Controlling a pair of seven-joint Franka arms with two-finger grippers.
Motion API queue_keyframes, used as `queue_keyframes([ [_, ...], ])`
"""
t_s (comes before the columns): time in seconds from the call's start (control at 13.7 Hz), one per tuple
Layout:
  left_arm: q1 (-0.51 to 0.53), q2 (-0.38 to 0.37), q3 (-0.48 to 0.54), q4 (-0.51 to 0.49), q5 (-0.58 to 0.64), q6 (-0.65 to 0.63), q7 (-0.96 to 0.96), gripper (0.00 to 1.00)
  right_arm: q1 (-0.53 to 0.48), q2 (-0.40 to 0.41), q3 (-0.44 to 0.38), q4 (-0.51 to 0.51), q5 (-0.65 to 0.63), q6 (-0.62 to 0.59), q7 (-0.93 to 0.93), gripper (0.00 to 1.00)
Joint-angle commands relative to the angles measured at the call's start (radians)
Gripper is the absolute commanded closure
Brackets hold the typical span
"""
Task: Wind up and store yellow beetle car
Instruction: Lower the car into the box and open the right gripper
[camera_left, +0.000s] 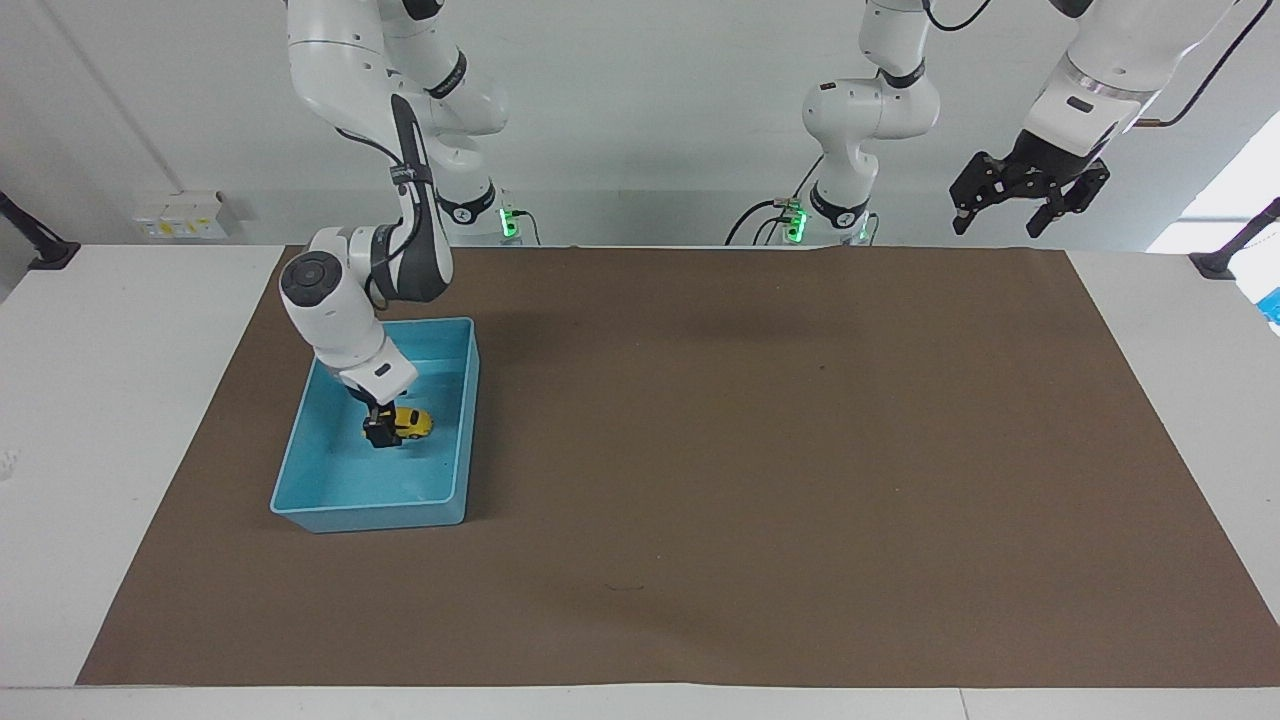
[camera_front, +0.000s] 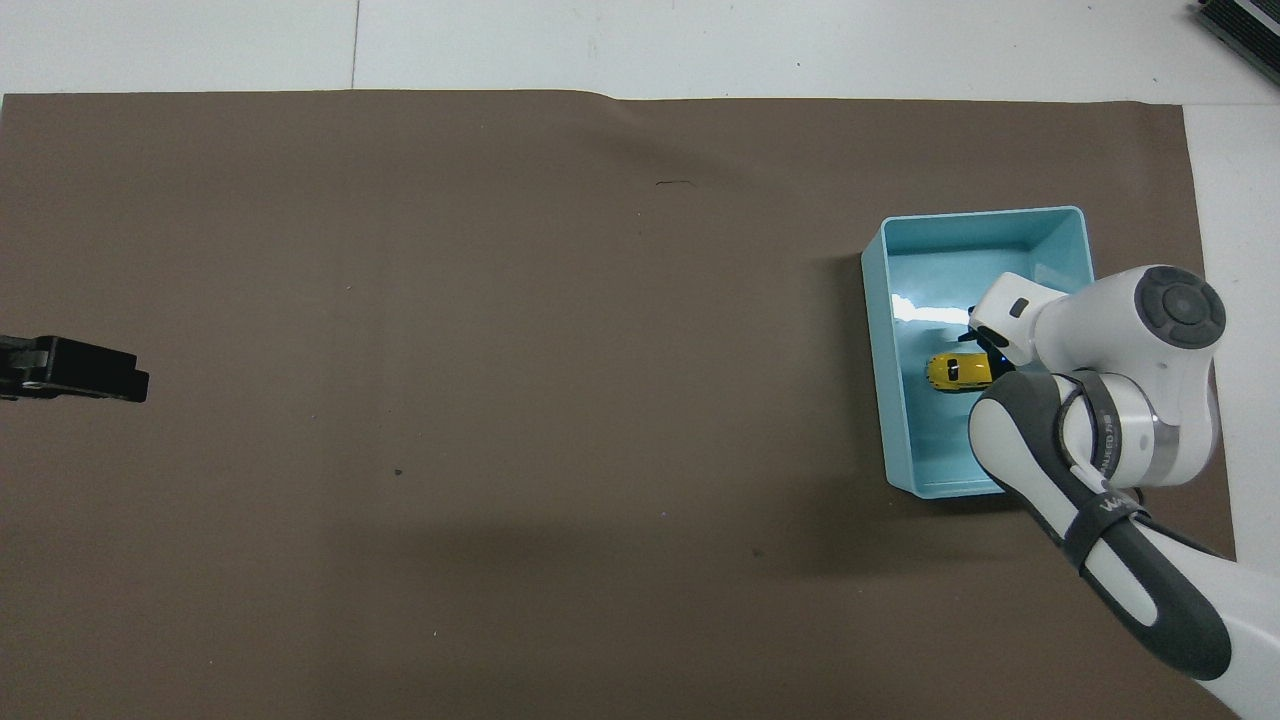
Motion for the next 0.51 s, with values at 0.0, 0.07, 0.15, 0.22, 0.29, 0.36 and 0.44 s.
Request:
queue_keyframes([
  [0.0, 0.007, -0.005, 0.0, -0.004, -0.008, 0.001, 0.009, 0.0, -0.017, -0.004, 0.011, 0.007, -0.003, 0.006, -0.016, 0.0],
  [0.07, 0.007, -0.005, 0.0, -0.004, -0.008, 0.001, 0.009, 0.0, -0.015, -0.009, 0.011, 0.011, -0.003, -0.004, -0.017, 0.0],
  [0.15, 0.007, -0.005, 0.0, -0.004, -0.008, 0.001, 0.009, 0.0, -0.015, -0.01, 0.011, 0.021, -0.003, -0.023, -0.018, 0.0],
  [0.22, 0.007, -0.005, 0.0, -0.004, -0.008, -0.001, 0.009, 0.0, -0.014, -0.012, 0.011, 0.036, -0.003, -0.043, -0.018, 0.0],
  [0.29, 0.007, -0.005, 0.0, -0.004, -0.008, -0.001, 0.009, 0.0, -0.014, -0.013, 0.011, 0.053, -0.003, -0.064, -0.019, 0.0],
  [0.36, 0.007, -0.005, 0.0, -0.004, -0.007, -0.001, 0.009, 0.0, -0.014, -0.016, 0.011, 0.07, -0.003, -0.087, -0.019, 0.0],
  [0.44, 0.007, -0.005, 0.0, -0.002, -0.008, 0.001, 0.009, 0.0, -0.012, -0.025, 0.012, 0.082, -0.003, -0.111, -0.019, 0.0],
])
